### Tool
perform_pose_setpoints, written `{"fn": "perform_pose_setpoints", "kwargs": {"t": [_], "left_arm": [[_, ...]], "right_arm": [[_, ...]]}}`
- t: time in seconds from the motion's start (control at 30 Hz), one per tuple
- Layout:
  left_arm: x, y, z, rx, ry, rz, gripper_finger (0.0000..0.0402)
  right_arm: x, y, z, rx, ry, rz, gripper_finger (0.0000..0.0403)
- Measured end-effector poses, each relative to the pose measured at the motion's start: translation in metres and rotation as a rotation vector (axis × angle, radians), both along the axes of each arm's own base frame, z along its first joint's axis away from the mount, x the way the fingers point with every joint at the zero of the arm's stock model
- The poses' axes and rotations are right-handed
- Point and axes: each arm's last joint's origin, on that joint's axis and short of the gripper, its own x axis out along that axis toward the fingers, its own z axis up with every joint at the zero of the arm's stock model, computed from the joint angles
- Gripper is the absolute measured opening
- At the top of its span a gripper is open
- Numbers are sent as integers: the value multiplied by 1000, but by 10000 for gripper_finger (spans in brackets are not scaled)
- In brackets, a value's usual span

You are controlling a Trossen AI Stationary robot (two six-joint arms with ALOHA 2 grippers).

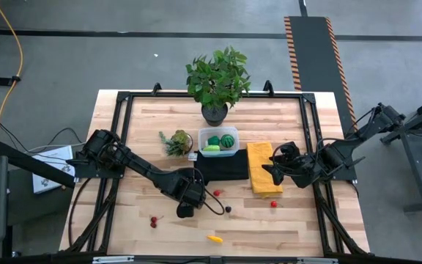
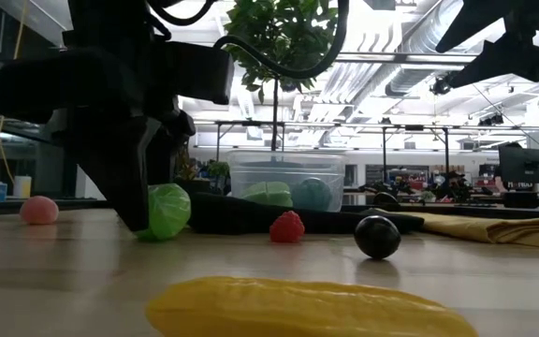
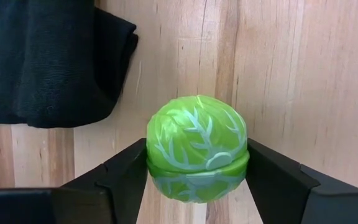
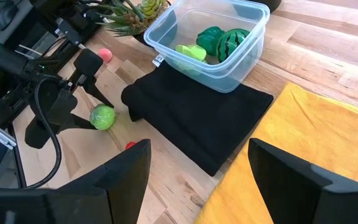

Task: Pick and placing Produce into tupperware
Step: Put the cabbage into the transparent bin

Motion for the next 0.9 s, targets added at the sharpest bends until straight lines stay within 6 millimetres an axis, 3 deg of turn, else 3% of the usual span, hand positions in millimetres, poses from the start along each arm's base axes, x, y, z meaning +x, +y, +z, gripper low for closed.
{"fn": "perform_pose_setpoints", "kwargs": {"t": [0.9], "left_arm": [[0,0,0,0,0,0,230]], "right_arm": [[0,0,1,1,-7,-3,261]]}}
